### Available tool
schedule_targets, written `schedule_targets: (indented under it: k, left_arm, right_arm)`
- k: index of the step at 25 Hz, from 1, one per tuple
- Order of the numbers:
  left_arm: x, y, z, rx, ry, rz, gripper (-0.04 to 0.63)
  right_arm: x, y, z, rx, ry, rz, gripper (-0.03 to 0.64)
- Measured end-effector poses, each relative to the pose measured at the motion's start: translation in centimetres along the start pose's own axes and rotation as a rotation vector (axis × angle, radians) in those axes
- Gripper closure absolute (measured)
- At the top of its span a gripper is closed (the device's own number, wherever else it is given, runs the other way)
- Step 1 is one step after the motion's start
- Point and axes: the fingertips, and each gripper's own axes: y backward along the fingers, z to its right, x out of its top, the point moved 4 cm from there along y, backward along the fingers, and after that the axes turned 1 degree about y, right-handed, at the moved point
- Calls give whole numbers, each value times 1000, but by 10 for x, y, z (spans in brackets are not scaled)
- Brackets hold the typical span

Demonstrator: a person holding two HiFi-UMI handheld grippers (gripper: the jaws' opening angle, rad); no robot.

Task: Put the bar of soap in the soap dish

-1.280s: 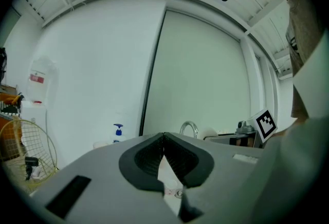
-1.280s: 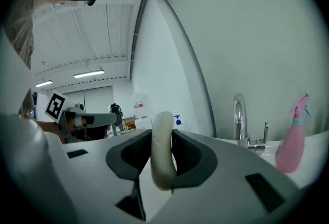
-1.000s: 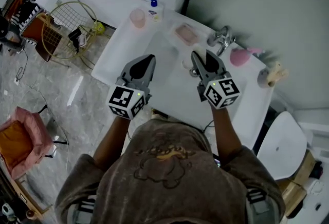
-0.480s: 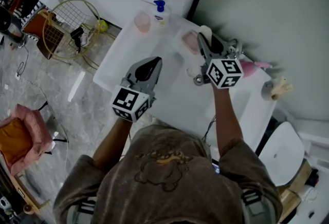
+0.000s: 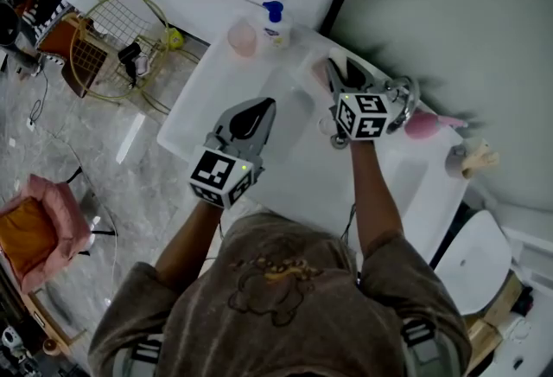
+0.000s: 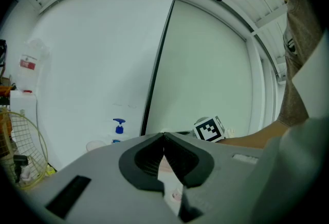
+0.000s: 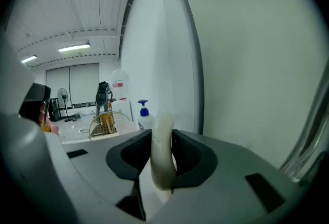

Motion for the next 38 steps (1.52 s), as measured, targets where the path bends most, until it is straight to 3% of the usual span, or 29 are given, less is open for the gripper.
schedule_targets:
  k: [19, 31, 38]
  left_arm:
    - [-24, -23, -29, 24, 86, -58, 591]
    - [-34, -36, -31, 14, 110, -76, 591]
    - [-36, -33, -30, 15, 115, -80, 591]
  right_arm:
    - [-95, -49, 49, -100, 76, -280, 497]
    - [-98, -55, 47, -92, 128, -298, 490]
    - [-87, -53, 45, -87, 142, -244, 459]
